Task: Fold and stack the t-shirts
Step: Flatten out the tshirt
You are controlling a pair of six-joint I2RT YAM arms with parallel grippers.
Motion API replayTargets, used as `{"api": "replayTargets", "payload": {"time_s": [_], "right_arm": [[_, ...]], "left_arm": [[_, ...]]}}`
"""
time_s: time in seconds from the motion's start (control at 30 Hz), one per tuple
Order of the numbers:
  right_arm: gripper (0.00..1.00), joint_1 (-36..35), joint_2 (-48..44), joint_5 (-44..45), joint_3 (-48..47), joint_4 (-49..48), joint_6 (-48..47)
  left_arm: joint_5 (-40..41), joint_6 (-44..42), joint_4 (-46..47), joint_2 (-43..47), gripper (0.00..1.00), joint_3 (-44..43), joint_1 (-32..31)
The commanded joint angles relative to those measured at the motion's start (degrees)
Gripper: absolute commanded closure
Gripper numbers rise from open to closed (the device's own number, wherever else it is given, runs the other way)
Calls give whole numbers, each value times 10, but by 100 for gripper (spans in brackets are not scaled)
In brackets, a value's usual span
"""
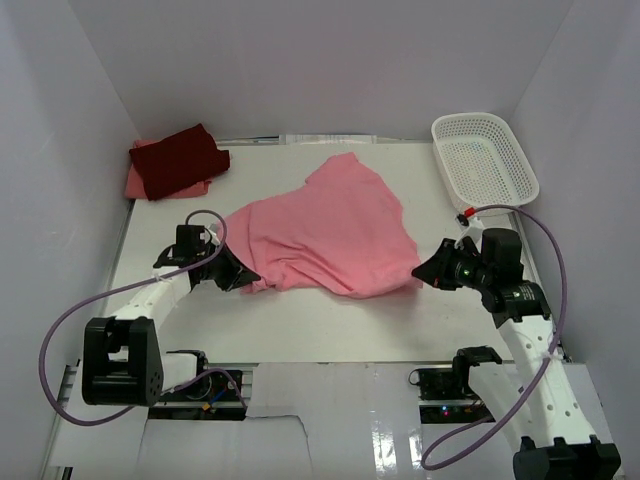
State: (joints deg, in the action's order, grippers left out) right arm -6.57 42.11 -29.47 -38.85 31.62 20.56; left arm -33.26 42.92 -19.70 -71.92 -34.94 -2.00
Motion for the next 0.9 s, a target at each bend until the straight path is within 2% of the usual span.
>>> {"api": "replayTargets", "payload": {"time_s": [0.0, 0.1, 0.13, 0.17, 0.23, 0.33, 0.5, 0.57, 0.63, 0.67, 0.77, 0.87], "right_arm": [[92, -1, -25, 59, -67, 46, -8], [92, -2, 45, 26, -210, 42, -31], [92, -1, 63, -14, -258, 48, -37], [92, -1, 86, -42, -347, 47, -41], [92, -2, 82, -62, -408, 30, -60], [92, -2, 36, -72, -445, -25, -100], [92, 0, -34, -125, -497, -138, -81], [92, 4, -36, -136, -532, -140, -81], [92, 10, -25, -145, -617, -111, -90], [92, 12, -20, -145, -618, -111, -91], [92, 16, 3, -141, -697, -81, -97], [92, 16, 17, -113, -733, -67, -92]], "left_arm": [[14, -5, -40, 67, 100, -42, 0], [14, -16, -66, 28, 100, -136, 2], [4, -18, -89, 21, 100, -211, 2], [3, -18, -96, 22, 100, -245, 2], [31, -12, -90, 70, 100, -309, 2], [65, -16, -66, 164, 100, -335, 3], [90, 22, -20, 312, 100, -277, 2], [103, 38, 8, 391, 100, -246, 2], [129, 26, 7, 436, 100, -262, 2], [130, 26, -1, 441, 100, -277, 2], [152, 2, -31, 442, 100, -327, 2], [153, -1, -42, 438, 100, -334, 2]]}}
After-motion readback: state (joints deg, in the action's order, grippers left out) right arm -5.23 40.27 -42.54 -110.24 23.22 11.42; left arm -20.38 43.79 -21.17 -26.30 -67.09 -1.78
